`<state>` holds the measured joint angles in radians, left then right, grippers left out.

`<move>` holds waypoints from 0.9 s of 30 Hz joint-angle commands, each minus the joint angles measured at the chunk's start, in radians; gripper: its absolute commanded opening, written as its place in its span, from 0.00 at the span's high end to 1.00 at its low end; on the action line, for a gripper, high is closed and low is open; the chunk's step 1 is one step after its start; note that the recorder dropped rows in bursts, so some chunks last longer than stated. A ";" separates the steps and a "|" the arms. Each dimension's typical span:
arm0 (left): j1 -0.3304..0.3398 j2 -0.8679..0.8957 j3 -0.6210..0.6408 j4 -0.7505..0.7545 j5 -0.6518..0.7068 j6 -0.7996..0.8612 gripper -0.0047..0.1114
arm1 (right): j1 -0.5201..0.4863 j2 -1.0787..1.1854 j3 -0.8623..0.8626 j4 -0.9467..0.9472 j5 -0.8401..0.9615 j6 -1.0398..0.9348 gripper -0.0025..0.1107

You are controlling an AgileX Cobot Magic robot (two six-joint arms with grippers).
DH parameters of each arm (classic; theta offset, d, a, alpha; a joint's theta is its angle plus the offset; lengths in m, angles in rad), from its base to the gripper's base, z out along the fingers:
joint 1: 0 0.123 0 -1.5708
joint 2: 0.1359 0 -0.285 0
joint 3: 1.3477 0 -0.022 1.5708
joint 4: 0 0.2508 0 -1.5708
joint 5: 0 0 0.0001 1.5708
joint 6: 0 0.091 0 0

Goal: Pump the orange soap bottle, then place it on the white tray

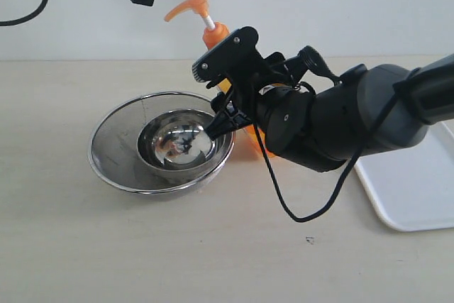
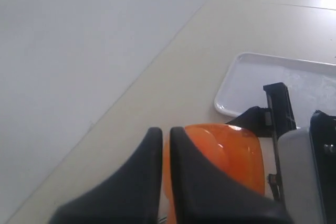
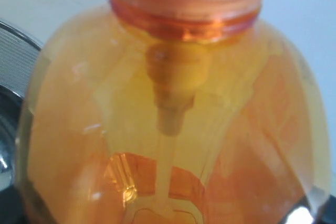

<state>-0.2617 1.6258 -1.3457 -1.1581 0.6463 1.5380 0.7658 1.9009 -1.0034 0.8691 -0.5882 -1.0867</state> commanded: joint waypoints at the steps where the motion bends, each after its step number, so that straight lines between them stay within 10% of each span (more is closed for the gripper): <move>1: -0.006 0.017 -0.016 0.028 0.034 -0.036 0.92 | 0.001 -0.006 -0.008 -0.014 -0.017 0.000 0.98; 27: -0.030 0.074 -0.072 0.093 0.061 -0.118 0.92 | 0.001 -0.006 -0.008 -0.012 -0.006 0.003 0.98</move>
<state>-0.2868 1.6992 -1.4119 -1.0733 0.6971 1.4357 0.7658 1.9009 -1.0034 0.8691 -0.5863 -1.0867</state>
